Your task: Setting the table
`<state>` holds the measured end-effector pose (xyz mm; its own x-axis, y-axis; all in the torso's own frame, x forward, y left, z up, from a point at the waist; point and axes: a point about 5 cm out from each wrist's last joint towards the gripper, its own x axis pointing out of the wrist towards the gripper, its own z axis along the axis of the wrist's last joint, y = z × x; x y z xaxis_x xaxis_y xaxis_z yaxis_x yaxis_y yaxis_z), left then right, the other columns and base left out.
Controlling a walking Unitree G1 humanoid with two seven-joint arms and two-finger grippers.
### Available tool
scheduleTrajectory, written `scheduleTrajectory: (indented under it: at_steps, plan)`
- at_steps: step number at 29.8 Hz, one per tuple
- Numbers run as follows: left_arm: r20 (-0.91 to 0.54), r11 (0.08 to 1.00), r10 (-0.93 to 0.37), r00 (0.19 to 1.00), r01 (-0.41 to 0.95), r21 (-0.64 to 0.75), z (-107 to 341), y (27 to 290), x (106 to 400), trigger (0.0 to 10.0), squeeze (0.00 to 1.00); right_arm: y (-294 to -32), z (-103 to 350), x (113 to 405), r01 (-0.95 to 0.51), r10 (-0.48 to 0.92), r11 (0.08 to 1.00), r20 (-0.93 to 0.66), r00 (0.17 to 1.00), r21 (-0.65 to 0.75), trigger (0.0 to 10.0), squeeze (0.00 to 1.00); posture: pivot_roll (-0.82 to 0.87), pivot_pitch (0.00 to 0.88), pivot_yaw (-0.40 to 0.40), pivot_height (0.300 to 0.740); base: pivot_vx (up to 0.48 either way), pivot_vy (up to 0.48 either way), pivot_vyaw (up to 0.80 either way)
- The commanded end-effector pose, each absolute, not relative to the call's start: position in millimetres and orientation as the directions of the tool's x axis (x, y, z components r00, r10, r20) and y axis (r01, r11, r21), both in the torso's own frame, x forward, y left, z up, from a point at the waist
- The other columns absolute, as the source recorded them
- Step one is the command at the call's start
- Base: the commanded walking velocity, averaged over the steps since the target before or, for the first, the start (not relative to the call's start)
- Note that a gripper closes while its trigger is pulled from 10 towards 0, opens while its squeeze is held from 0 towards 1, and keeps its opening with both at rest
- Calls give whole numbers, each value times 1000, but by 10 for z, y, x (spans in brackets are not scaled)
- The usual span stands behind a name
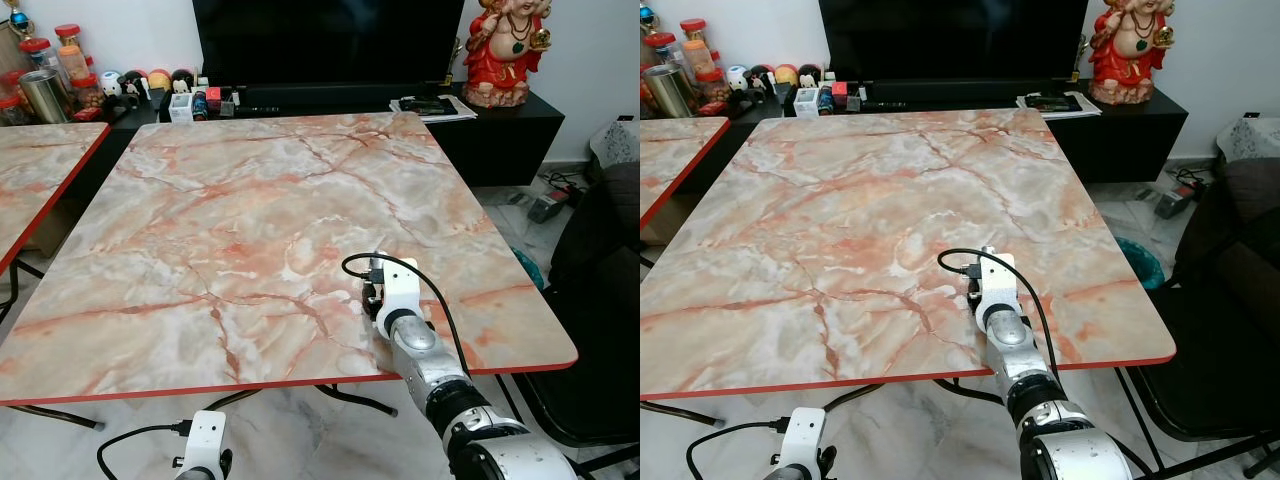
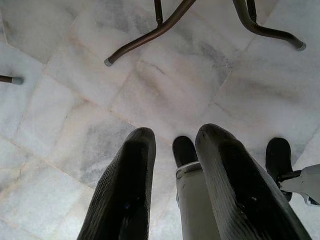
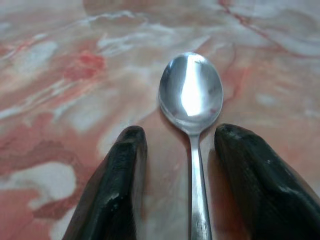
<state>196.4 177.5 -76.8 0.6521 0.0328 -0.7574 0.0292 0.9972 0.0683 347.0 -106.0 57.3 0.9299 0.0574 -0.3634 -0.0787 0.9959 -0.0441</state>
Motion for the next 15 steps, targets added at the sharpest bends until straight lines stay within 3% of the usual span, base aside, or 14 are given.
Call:
scheduleTrajectory:
  at_steps: [1,7,8,15]
  plan:
    - [-766,997,30,642,39,72,-773,1773,1963,10000,0,-1050,658,3520,-74,52,996,-328,943,-55,10000,1000,-34,0,2,740,0,0,0]
    - [-768,997,28,640,39,69,-779,1769,1952,10000,0,-1059,724,3546,-69,46,995,-279,959,-71,10000,1000,-32,0,3,740,0,0,0]
    - [-769,997,29,639,37,68,-782,1771,1944,10000,0,-1057,797,3569,-72,46,991,-224,973,-111,10000,0,-32,0,3,740,0,0,0]
    - [-769,998,31,639,26,62,-790,1782,1926,10000,0,-1081,1063,3578,-9,10,975,3,1000,-221,10000,0,-24,0,-2,740,0,0,0]
